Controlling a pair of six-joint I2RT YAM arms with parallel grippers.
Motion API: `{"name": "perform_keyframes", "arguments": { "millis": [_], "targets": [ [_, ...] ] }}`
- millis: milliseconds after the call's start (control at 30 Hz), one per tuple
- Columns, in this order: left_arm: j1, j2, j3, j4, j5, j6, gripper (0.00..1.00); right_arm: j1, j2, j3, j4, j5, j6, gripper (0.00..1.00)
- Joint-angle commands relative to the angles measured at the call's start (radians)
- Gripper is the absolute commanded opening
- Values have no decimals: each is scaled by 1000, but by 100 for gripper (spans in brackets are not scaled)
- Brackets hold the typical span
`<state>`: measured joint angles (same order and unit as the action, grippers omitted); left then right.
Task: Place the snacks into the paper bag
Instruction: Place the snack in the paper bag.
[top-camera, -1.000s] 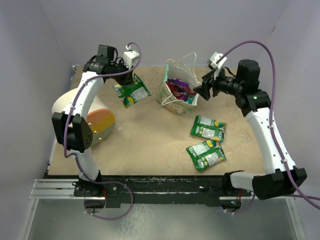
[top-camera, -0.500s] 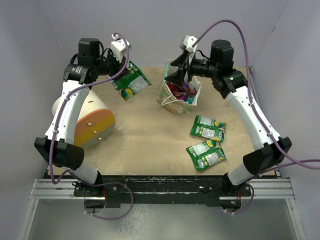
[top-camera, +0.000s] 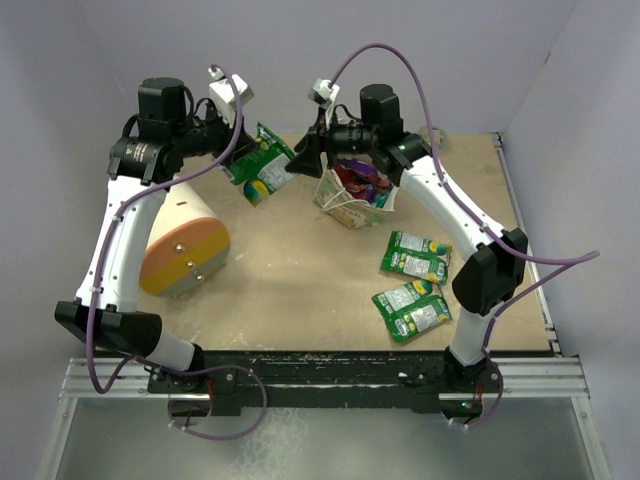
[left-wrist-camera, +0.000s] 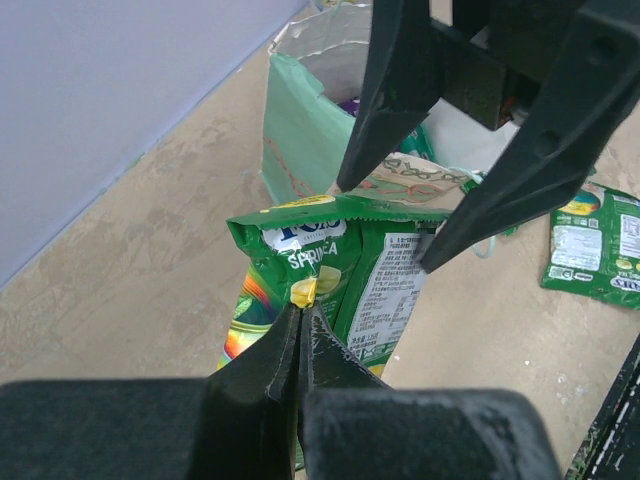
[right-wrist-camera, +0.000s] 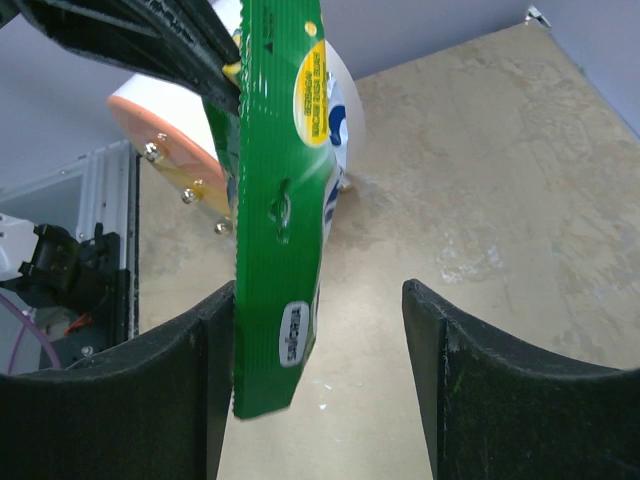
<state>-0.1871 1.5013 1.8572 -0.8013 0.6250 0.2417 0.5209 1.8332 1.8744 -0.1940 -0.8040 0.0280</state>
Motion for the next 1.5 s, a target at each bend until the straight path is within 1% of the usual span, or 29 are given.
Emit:
{"name": "perform_keyframes", "arguments": {
  "millis": [0,200,300,433,600,633,733,867,933,1000,1067,1167,1267,1400,1467],
  "targets": [
    [-12,-56,-15,54,47,-39,0,18,-9,64,81,-37,76,60],
    [-19,-85,-87,105,64,-78,0,17,-6,35,136,-107,147,37],
    [-20,-95,-108,118,68,-88,0,18,-9,25,162,-148,171,20],
    [-20,-114,-133,137,72,-95,0,18,-19,17,175,-162,177,0],
    [-18,-144,-169,158,75,-93,0,16,-47,19,137,-130,124,0],
    [-18,-153,-180,165,75,-93,3,16,-59,26,119,-122,107,0],
    [-17,-188,-215,190,79,-88,31,13,-90,55,72,-114,59,0],
    [-5,-243,-265,208,119,-89,56,-4,-146,71,22,-96,6,0],
    [-1,-275,-304,227,124,-88,73,-21,-177,70,7,-89,-9,0],
    [6,-298,-327,234,119,-87,83,-45,-213,63,2,-100,-19,0],
    [23,-312,-338,234,124,-92,89,-82,-244,53,3,-114,-19,0],
    [51,-325,-342,233,141,-97,95,-162,-292,28,19,-124,0,0],
    [75,-330,-334,215,152,-89,100,-233,-342,12,3,-86,-29,0],
    [91,-328,-334,188,161,-61,99,-279,-396,15,-108,61,-159,0],
    [93,-328,-335,183,163,-46,99,-280,-414,10,-168,189,-265,0]
  ]
}}
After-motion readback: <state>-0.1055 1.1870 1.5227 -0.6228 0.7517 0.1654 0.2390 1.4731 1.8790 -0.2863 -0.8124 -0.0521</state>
